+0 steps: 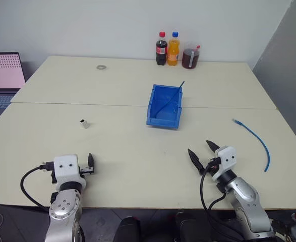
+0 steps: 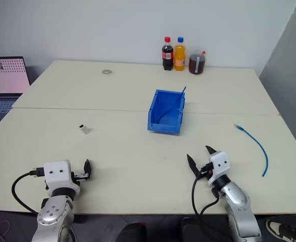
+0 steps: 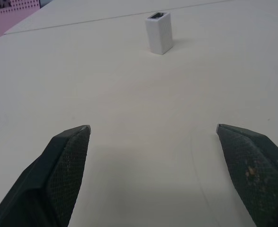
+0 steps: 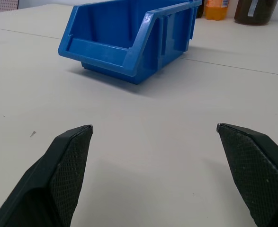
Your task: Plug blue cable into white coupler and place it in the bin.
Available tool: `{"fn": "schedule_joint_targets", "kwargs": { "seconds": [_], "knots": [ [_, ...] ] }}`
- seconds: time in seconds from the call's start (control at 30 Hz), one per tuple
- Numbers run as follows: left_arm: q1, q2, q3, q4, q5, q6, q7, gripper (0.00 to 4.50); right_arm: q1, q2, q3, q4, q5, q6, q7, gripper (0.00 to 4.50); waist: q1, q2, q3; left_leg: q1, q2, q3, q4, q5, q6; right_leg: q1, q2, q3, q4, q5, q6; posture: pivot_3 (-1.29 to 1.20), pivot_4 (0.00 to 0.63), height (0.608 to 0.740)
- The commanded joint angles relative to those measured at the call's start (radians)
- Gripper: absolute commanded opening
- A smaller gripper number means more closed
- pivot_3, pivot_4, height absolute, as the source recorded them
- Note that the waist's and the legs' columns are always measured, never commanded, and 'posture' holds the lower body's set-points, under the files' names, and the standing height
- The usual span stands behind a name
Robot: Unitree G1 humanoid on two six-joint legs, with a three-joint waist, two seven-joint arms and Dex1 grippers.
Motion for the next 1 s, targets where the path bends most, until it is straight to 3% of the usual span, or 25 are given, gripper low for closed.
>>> {"fn": "schedule_joint_targets", "kwargs": {
  "seconds": [0.03,0.77,0.9,1.0],
  "knots": [
    [0.007,0.004,-0.003,-0.042,0.004,-0.041,-0.006,4.5,-0.005,-0.006,-0.001,-0.013,-0.003,-0.027,0.008,4.46,0.0,0.0,0.0,0.0,0.0,0.0,0.0,0.0,0.0,0.0,0.0,0.0,0.0,0.0,0.0,0.0,0.15,0.74],
    [-0.021,0.049,0.009,-0.014,-0.001,0.019,-0.035,4.5,-0.009,0.004,-0.012,-0.011,-0.006,-0.03,-0.003,4.46,0.0,0.0,0.0,0.0,0.0,0.0,0.0,0.0,0.0,0.0,0.0,0.0,0.0,0.0,0.0,0.0,0.15,0.74],
    [-0.036,0.098,-0.04,-0.042,-0.047,-0.035,-0.159,4.5,0.009,0.003,-0.02,-0.026,-0.007,-0.034,-0.016,4.46,0.0,0.0,0.0,0.0,0.0,0.0,0.0,0.0,0.0,0.0,0.0,0.0,0.0,0.0,0.0,0.0,0.15,0.74],
    [-0.055,0.13,-0.05,-0.056,-0.157,-0.069,-0.297,4.5,0.018,0.01,-0.027,-0.033,-0.013,-0.042,-0.036,4.46,0.0,0.0,0.0,0.0,0.0,0.001,0.0,0.0,0.0,0.0,0.0,0.0,0.0,0.0,0.0,0.0,0.15,0.74]
  ]
}}
